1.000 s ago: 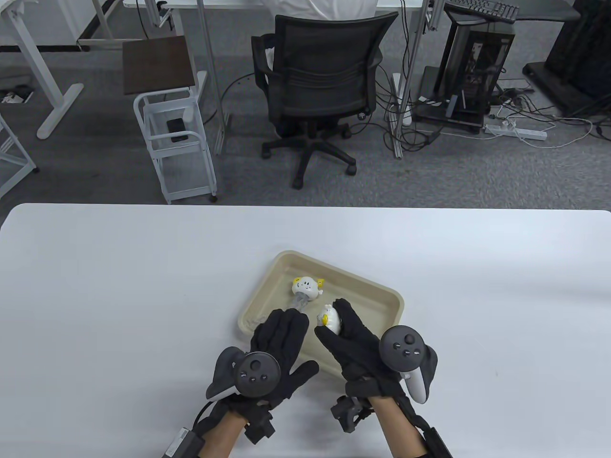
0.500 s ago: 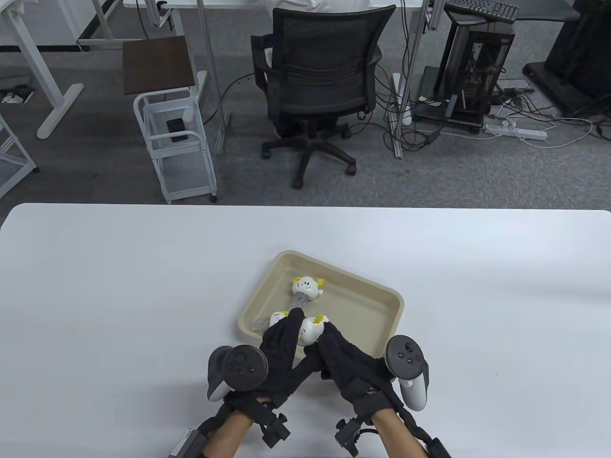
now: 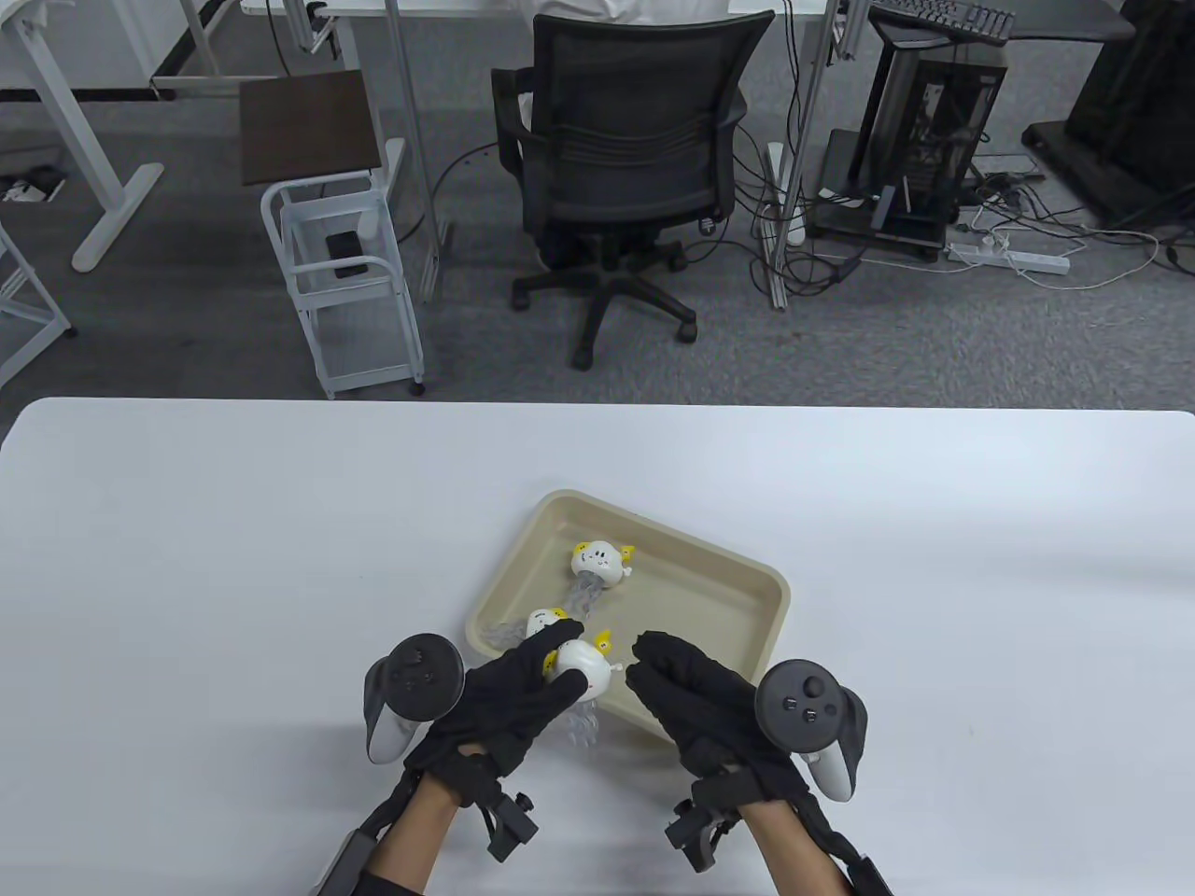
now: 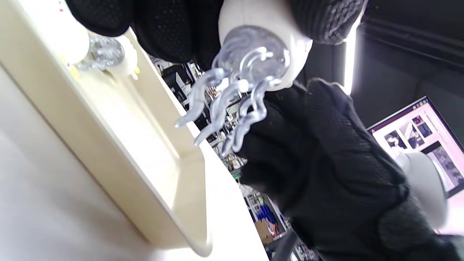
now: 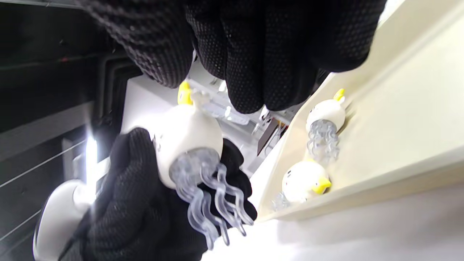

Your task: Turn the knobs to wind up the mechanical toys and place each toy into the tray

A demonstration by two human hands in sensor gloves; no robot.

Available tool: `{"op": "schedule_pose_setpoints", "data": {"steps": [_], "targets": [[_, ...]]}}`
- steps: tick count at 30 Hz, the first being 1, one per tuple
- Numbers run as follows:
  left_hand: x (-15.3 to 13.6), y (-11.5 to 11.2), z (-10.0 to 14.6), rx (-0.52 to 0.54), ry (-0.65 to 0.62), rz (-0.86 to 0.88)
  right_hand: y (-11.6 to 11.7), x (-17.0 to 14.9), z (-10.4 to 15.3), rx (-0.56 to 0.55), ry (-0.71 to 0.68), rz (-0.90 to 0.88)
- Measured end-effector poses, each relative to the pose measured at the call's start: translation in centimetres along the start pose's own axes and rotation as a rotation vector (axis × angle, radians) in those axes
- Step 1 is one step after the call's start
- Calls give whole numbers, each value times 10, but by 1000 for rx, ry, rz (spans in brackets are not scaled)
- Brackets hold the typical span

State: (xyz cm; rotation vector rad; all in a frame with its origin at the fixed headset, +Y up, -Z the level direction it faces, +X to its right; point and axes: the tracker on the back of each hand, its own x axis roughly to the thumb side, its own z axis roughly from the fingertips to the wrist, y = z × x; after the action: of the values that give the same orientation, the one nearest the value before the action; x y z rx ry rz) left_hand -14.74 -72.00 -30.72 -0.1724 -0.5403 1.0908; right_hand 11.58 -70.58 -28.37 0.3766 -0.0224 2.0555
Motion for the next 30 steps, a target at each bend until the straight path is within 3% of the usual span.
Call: {"op": "schedule_pose_setpoints", "data": {"steps": [7,16,21,27,30], "targets": [[0,-5,0,-32,-4,20,5,-8,-2,50,-10,-45],[15,-13,2,-31,-86,-105,10,-29,1,41,258,-426],[11,-12,3,17,-30,-118,10,-25,1,16,187,-254],[-2,-7,2,23,62,42,12,-20,-1,68,66,-180],[-8,-8,2,-26,96,115,10,-15,0,50,12,-104]]}}
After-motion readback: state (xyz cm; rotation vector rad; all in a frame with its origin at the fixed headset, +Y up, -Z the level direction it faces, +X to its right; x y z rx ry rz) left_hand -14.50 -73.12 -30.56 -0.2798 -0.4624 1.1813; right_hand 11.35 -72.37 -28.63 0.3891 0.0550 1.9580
